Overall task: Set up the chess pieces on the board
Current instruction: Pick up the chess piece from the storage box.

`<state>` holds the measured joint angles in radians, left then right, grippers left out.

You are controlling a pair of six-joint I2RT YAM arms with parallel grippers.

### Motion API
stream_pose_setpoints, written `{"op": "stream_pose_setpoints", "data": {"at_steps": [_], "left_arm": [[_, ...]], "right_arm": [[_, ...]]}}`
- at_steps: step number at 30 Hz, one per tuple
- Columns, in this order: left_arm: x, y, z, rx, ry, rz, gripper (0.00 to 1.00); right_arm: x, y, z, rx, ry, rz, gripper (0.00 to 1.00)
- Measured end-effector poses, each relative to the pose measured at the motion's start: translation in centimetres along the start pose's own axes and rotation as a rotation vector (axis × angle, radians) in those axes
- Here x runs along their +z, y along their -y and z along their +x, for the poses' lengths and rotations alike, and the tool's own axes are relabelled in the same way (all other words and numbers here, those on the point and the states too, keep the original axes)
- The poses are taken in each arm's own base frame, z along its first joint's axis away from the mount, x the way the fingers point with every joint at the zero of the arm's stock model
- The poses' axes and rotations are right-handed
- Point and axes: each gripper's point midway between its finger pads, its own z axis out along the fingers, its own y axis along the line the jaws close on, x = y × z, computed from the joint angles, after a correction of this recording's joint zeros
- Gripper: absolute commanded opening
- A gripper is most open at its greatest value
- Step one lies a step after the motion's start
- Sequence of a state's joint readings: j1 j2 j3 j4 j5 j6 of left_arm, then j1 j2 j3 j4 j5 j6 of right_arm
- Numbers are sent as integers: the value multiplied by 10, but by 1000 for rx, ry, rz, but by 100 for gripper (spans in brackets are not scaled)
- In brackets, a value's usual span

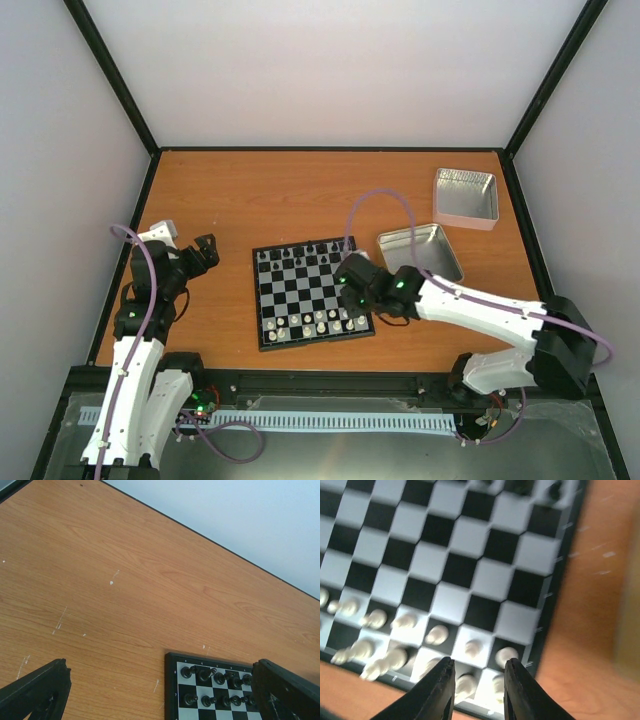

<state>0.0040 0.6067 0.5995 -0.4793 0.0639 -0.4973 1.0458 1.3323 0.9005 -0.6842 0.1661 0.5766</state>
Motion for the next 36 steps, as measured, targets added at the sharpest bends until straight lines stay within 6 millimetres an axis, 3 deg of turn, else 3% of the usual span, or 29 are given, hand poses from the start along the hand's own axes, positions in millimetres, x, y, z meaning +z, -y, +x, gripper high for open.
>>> {"op": "stream_pose_setpoints", "data": {"at_steps": [4, 8, 12, 15, 20, 24, 31, 36], "left_arm": [[0, 0, 0, 0, 0, 0, 100], [0, 0, 0, 0, 0, 0, 100], [0, 0, 0, 0, 0, 0, 100], [0, 0, 0, 0, -1, 0, 100], [2, -1, 2, -1, -10, -5, 100], [3, -1, 2, -1, -12, -6, 100], [3, -1, 2, -1, -12, -6, 100], [3, -1, 2, -1, -11, -6, 100]], "right_arm": [[-20, 45, -30, 144, 108, 78, 36], [-32, 115, -47, 343, 169, 210, 41], [-28, 180, -45, 522, 156, 317, 42], [-13, 209, -37, 592, 107, 353, 42], [21, 226, -31, 606, 22, 382, 44], [45, 232, -40, 613, -8, 390, 46], [68, 239, -63, 655, 14, 384, 45], [76, 241, -59, 689, -1, 393, 43]]}}
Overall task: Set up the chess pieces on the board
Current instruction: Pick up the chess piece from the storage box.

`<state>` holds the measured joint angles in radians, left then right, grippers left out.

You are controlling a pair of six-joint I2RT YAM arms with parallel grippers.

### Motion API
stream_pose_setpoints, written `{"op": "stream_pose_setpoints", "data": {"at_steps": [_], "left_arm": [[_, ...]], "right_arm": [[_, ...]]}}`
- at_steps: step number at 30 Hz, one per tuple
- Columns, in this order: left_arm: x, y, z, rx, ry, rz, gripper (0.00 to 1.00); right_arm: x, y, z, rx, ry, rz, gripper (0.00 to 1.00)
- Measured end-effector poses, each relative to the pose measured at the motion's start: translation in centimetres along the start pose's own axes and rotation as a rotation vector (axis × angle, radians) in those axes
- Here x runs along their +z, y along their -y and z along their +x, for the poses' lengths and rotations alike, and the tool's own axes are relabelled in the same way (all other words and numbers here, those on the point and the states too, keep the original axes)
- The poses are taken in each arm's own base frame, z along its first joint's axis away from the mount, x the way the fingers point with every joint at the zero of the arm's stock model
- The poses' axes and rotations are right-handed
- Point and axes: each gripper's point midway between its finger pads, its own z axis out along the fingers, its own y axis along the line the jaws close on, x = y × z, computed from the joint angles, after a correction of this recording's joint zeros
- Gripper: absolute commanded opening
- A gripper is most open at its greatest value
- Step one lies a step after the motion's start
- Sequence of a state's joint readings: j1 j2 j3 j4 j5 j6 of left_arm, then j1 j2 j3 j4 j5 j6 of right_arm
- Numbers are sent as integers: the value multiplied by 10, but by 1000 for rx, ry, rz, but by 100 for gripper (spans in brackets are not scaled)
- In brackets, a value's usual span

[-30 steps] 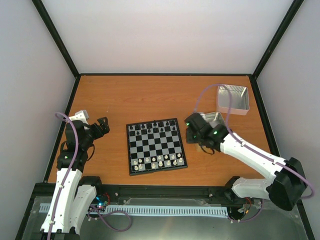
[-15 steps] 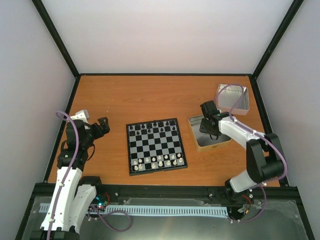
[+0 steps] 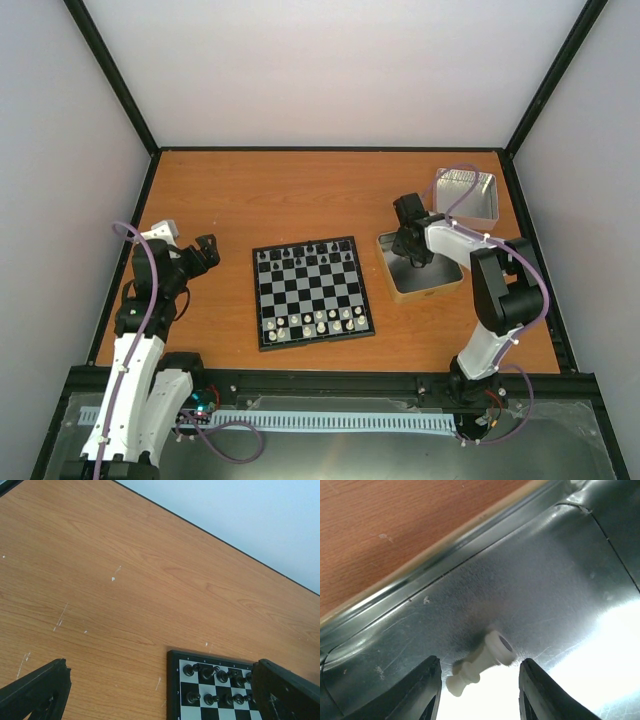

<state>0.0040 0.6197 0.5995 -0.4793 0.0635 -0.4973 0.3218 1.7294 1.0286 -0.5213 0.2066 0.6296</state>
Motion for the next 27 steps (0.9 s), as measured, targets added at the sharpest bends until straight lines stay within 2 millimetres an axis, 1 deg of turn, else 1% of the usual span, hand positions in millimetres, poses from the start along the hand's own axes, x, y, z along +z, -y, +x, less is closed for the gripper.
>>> {"op": "stream_pose_setpoints", "data": {"at_steps": [7, 11, 13, 15, 24, 25, 27], "left_arm": [[0, 0, 0, 0, 0, 1, 100], [0, 0, 0, 0, 0, 0, 100], [0, 0, 0, 0, 1, 1, 100], [0, 0, 0, 0, 0, 1, 100], [0, 0, 0, 0, 0, 1, 100], [0, 0, 0, 0, 0, 1, 100], [0, 0, 0, 1, -1, 2, 100]], "right_arm": [[3, 2, 3, 13, -6, 5, 39], [7, -2, 4, 11, -13, -13, 41], [10, -5, 6, 0, -24, -26, 40], [13, -7, 6, -11, -25, -31, 36], [14, -13, 6, -64, -28, -61, 7], [14, -13, 6, -72, -28, -66, 5], [13, -15, 5, -90, -27, -73, 4]]}}
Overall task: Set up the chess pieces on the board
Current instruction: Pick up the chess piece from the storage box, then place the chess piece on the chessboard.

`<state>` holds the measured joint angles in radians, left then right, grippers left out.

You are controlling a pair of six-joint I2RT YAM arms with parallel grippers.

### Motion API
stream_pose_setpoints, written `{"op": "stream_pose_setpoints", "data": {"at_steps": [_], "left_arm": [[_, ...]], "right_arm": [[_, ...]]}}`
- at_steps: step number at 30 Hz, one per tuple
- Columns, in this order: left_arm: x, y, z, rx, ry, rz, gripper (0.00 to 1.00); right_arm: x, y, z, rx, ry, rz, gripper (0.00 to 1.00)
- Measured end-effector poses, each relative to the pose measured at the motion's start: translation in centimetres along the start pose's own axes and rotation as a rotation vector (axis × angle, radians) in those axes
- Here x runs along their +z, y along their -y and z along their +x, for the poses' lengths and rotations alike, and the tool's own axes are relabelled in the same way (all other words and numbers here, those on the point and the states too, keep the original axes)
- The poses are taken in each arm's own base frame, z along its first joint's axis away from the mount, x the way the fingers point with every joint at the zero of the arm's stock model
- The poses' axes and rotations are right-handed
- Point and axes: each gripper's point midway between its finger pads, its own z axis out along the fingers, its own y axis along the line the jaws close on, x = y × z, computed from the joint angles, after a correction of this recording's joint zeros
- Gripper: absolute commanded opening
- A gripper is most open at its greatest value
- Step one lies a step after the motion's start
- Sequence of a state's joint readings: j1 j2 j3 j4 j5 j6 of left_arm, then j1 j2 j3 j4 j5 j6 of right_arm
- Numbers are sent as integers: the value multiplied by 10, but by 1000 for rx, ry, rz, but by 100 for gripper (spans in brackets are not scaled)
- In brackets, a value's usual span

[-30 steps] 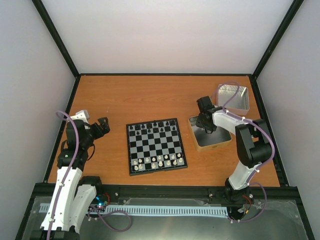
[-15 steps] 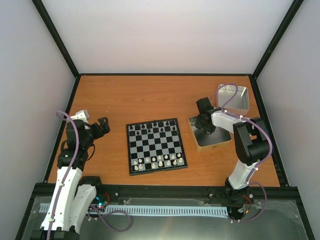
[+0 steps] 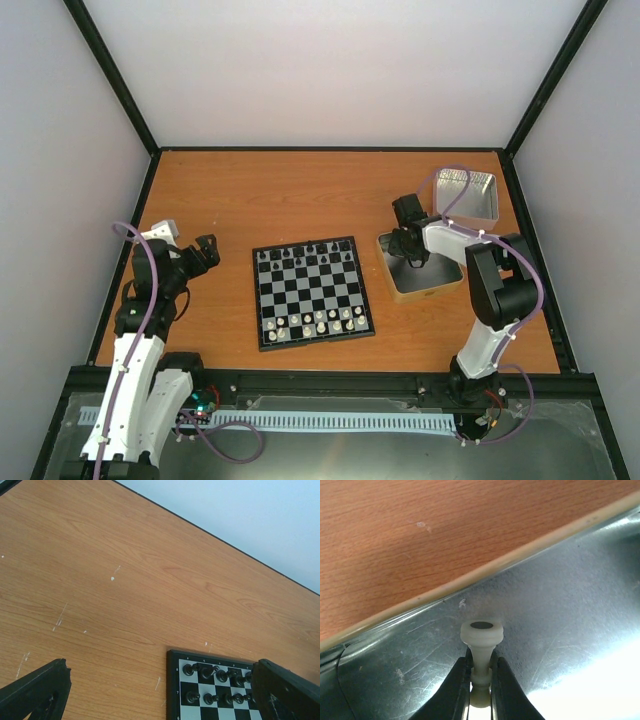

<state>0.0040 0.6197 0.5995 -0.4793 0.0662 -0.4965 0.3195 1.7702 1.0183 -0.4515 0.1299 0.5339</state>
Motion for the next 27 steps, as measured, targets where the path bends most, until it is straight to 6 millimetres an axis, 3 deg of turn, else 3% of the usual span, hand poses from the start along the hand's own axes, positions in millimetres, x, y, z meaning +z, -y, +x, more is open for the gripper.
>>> {"op": "stream_pose_setpoints", "data": {"at_steps": [4, 7, 14, 16, 20, 27], "left_arm": [[1, 6, 3, 9, -17, 33, 100], [0, 27, 8, 47, -55, 156, 100], [-24, 98, 18, 121, -119, 597, 100], [-31, 111, 19, 112, -132, 684, 100], [-38, 132, 26, 46, -193, 810, 100], [-31, 162, 68, -139, -448, 897, 96]], "right_arm": [[-3, -2, 0, -26, 3, -15, 5], [-17, -5, 1, -40, 11, -51, 6], [-120, -58, -20, -105, 181, -380, 7], [-146, -82, -12, -158, 199, -489, 7], [-174, -126, 17, -289, 176, -662, 7], [-211, -189, 90, -563, 99, -917, 7]]}}
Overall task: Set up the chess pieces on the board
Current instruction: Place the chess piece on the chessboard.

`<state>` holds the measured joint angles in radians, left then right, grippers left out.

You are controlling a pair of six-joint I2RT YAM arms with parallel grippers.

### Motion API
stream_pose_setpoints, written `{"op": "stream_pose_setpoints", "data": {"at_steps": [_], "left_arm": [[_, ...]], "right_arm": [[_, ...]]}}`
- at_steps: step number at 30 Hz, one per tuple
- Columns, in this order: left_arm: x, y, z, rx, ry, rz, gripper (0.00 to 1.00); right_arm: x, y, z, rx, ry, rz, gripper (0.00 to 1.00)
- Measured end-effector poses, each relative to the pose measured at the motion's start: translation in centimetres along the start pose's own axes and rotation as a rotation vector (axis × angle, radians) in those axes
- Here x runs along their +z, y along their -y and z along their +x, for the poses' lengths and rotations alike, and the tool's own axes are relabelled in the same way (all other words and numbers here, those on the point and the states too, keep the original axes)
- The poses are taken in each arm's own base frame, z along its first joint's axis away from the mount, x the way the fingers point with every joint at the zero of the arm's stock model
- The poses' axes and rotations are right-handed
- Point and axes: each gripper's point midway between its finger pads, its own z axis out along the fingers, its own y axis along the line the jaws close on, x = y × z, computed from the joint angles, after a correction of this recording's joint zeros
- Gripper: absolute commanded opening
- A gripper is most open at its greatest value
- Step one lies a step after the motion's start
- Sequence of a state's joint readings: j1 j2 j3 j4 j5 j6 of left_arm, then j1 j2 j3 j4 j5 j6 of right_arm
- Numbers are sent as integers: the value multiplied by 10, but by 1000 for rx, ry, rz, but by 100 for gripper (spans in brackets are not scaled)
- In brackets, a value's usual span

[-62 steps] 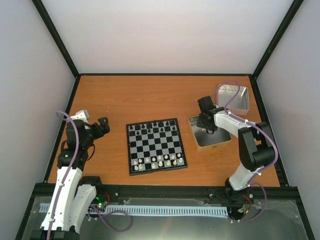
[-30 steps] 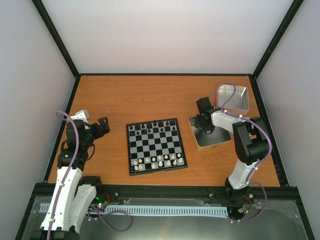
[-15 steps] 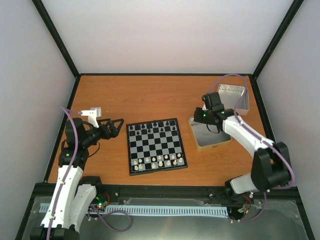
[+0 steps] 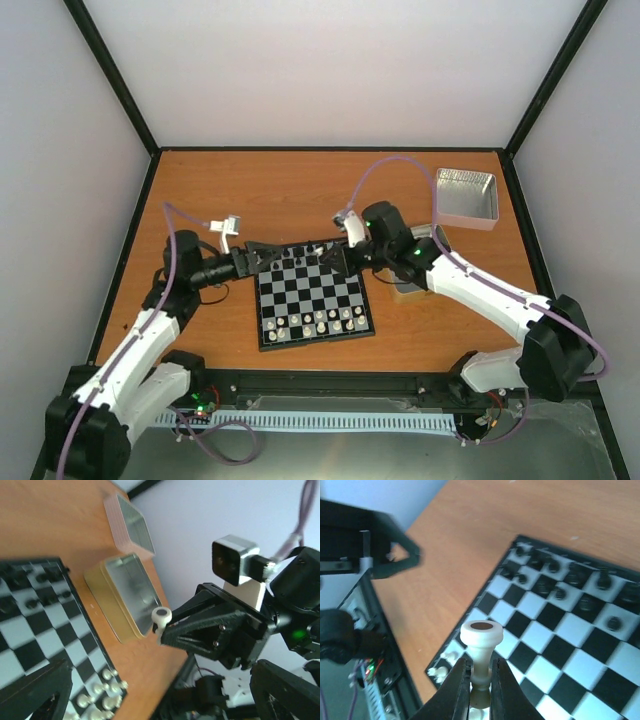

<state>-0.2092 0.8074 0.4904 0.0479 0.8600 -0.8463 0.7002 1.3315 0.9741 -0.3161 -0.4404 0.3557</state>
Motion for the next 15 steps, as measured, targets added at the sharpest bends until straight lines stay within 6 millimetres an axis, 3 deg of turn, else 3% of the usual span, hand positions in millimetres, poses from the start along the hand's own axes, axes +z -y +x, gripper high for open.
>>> {"op": "stream_pose_setpoints", "data": {"at_steps": [6, 11, 15], "left_arm": [[24, 1, 25, -157, -122, 28, 80], [29, -2, 30, -222, -144, 18, 64], [31, -12, 38, -268, -164, 0, 57]], "right_arm": [[22, -43, 18, -160, -76, -113, 7], [30, -57, 19, -244, -102, -138, 8], [32, -63, 18, -288, -113, -146, 8]]}}
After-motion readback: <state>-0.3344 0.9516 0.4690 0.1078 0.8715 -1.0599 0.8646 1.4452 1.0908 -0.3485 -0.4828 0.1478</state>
